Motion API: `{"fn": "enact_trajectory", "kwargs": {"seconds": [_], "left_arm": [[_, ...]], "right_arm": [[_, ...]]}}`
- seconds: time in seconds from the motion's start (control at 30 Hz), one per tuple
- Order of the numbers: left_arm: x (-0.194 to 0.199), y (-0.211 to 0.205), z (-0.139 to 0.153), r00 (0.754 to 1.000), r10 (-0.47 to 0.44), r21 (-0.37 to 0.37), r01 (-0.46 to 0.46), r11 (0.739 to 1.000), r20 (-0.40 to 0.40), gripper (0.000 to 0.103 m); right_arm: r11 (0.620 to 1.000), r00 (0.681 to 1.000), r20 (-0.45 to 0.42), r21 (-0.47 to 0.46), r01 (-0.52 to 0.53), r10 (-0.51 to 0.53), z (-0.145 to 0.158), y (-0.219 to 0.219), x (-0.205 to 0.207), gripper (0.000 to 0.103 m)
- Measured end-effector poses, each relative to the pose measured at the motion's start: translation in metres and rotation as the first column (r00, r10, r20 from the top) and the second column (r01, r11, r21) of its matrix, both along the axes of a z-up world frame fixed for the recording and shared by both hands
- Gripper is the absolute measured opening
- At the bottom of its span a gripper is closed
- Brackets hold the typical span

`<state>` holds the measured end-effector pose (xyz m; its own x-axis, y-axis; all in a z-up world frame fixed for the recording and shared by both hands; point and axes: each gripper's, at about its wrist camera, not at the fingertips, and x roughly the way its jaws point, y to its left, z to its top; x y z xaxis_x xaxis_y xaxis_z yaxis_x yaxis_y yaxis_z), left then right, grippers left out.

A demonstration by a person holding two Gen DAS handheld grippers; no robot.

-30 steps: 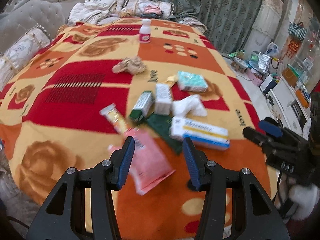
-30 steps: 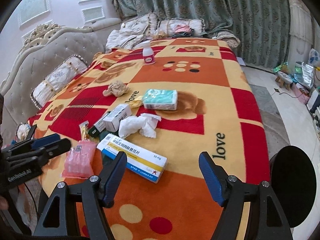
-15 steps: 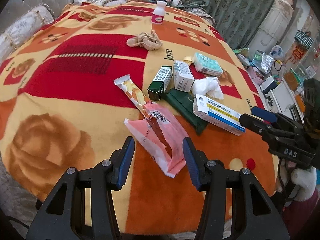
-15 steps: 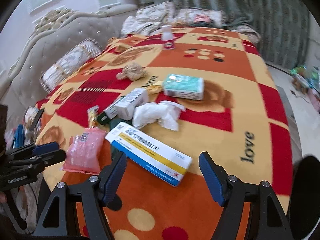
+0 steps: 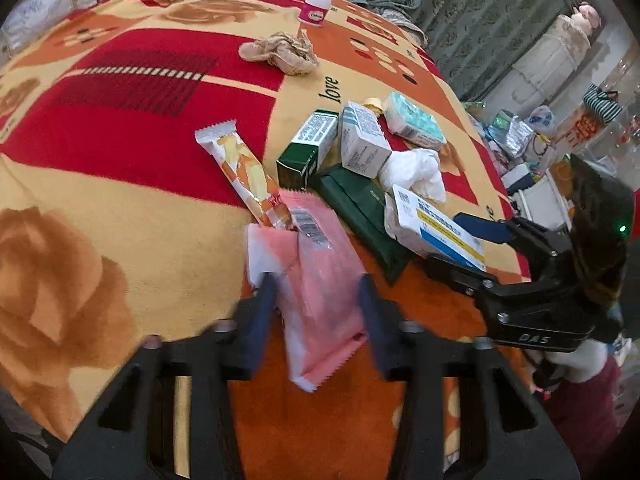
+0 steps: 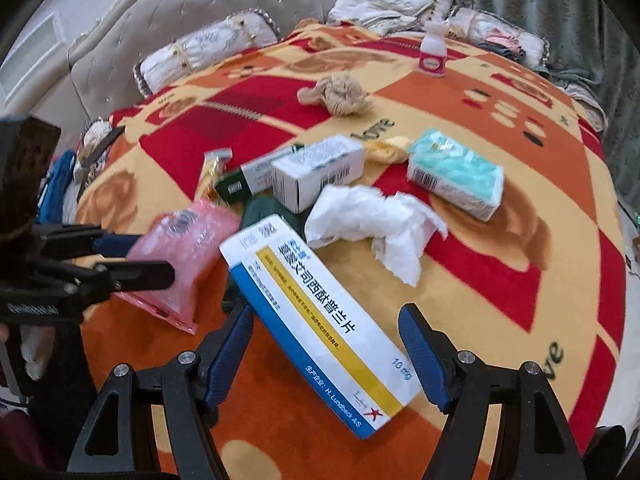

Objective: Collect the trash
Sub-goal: 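Grasp the pink wrapper with the left tool while the right tool grasps the white medicine box, then carry the wrapper and medicine box over the black bin while both tools open to drop them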

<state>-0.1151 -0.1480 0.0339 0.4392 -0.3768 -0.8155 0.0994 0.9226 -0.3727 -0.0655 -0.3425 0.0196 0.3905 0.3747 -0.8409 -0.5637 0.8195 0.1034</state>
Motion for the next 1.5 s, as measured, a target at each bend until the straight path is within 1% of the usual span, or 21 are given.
{"fn": "enact_trajectory", "kwargs": {"seconds": [0.03, 0.07, 0.1, 0.17, 0.2, 0.23, 0.27, 0.37, 0.43, 0.53, 0.6, 0.63, 0.67, 0.73, 0.83, 0.9, 1.0, 1.03, 1.07, 1.27, 1.5], "left_arm": [[0.0, 0.0, 0.001, 1.0, -0.005, -0.002, 0.005, 1.0, -0.001, 0.025], [-0.002, 0.0, 0.004, 1.0, -0.011, -0.003, 0.011, 1.0, 0.005, 0.019], [-0.004, 0.0, 0.006, 1.0, -0.016, 0.002, 0.016, 1.0, 0.009, 0.012], [-0.008, -0.002, 0.015, 0.999, -0.031, 0.018, 0.031, 0.999, 0.024, 0.011], [-0.011, -0.003, 0.019, 0.999, -0.041, 0.019, 0.041, 0.999, 0.034, 0.011], [-0.013, -0.004, 0.024, 0.998, -0.051, 0.022, 0.05, 0.999, 0.046, 0.01], [-0.017, -0.007, 0.031, 0.996, -0.063, 0.036, 0.061, 0.997, 0.065, 0.01], [-0.022, -0.013, 0.041, 0.992, -0.085, 0.06, 0.08, 0.995, 0.088, 0.01], [-0.023, -0.017, 0.042, 0.991, -0.096, 0.068, 0.09, 0.994, 0.091, 0.01], [-0.023, -0.022, 0.036, 0.992, -0.103, 0.091, 0.096, 0.991, 0.077, 0.01], [-0.021, -0.025, 0.03, 0.993, -0.098, 0.11, 0.091, 0.99, 0.068, 0.01], [-0.02, -0.026, 0.028, 0.993, -0.098, 0.113, 0.09, 0.99, 0.068, 0.011], [-0.019, -0.027, 0.026, 0.992, -0.103, 0.111, 0.095, 0.989, 0.071, 0.011], [-0.015, -0.03, 0.022, 0.991, -0.11, 0.111, 0.101, 0.989, 0.076, 0.011], [-0.007, -0.03, 0.018, 0.993, -0.089, 0.107, 0.08, 0.991, 0.078, 0.012], [-0.003, -0.029, 0.016, 0.994, -0.079, 0.093, 0.072, 0.993, 0.078, 0.012], [-0.002, -0.031, 0.015, 0.994, -0.08, 0.095, 0.073, 0.993, 0.075, 0.011], [-0.002, -0.031, 0.015, 0.994, -0.083, 0.081, 0.077, 0.994, 0.076, 0.009], [-0.002, -0.034, 0.017, 0.992, -0.094, 0.068, 0.089, 0.994, 0.079, 0.008], [-0.008, -0.055, 0.051, 0.977, -0.148, 0.075, 0.137, 0.988, 0.155, 0.006], [-0.004, -0.101, 0.068, 0.956, -0.219, 0.085, 0.206, 0.975, 0.197, 0.006]], "right_arm": [[1.0, 1.0, 0.003, 0.006, 0.006, -0.006, -0.002, 0.0, -0.001, 0.072], [1.0, 1.0, 0.011, 0.017, 0.024, -0.024, -0.003, -0.001, -0.003, 0.065], [0.999, 0.999, 0.01, 0.032, 0.041, -0.041, -0.004, -0.002, -0.004, 0.063], [0.995, 0.998, 0.0, 0.078, 0.062, -0.063, -0.002, -0.005, -0.01, 0.055], [0.994, 0.998, -0.001, 0.088, 0.069, -0.07, -0.001, -0.005, -0.014, 0.051], [0.993, 0.997, 0.004, 0.09, 0.08, -0.08, 0.001, -0.006, -0.02, 0.045], [0.992, 0.996, 0.009, 0.093, 0.087, -0.088, 0.003, -0.006, -0.024, 0.043], [0.987, 0.992, 0.028, 0.108, 0.117, -0.121, 0.011, -0.01, -0.038, 0.043], [0.984, 0.991, 0.01, 0.121, 0.132, -0.135, 0.014, -0.014, -0.045, 0.043], [0.981, 0.989, -0.013, 0.126, 0.151, -0.15, 0.013, -0.015, -0.051, 0.043], [0.981, 0.987, -0.02, 0.107, 0.163, -0.161, 0.01, -0.013, -0.053, 0.044], [0.981, 0.986, -0.023, 0.099, 0.165, -0.164, 0.008, -0.011, -0.052, 0.048], [0.981, 0.985, -0.021, 0.083, 0.173, -0.172, 0.005, -0.01, -0.052, 0.051], [0.98, 0.983, -0.028, 0.077, 0.181, -0.179, 0.001, -0.01, -0.051, 0.051], [0.977, 0.981, -0.03, 0.091, 0.192, -0.19, -0.002, -0.012, -0.051, 0.051], [0.975, 0.98, -0.026, 0.095, 0.2, -0.198, -0.006, -0.013, -0.053, 0.046], [0.972, 0.976, 0.002, 0.094, 0.217, -0.219, -0.003, -0.016, -0.059, 0.045], [0.971, 0.975, 0.015, 0.096, 0.22, -0.222, -0.001, -0.017, -0.062, 0.044], [0.969, 0.973, 0.03, 0.104, 0.225, -0.229, 0.003, -0.02, -0.065, 0.044], [0.955, 0.955, 0.089, 0.124, 0.271, -0.282, 0.029, -0.039, -0.073, 0.044], [0.928, 0.919, 0.146, 0.126, 0.351, -0.367, 0.051, -0.072, -0.083, 0.044]]}}
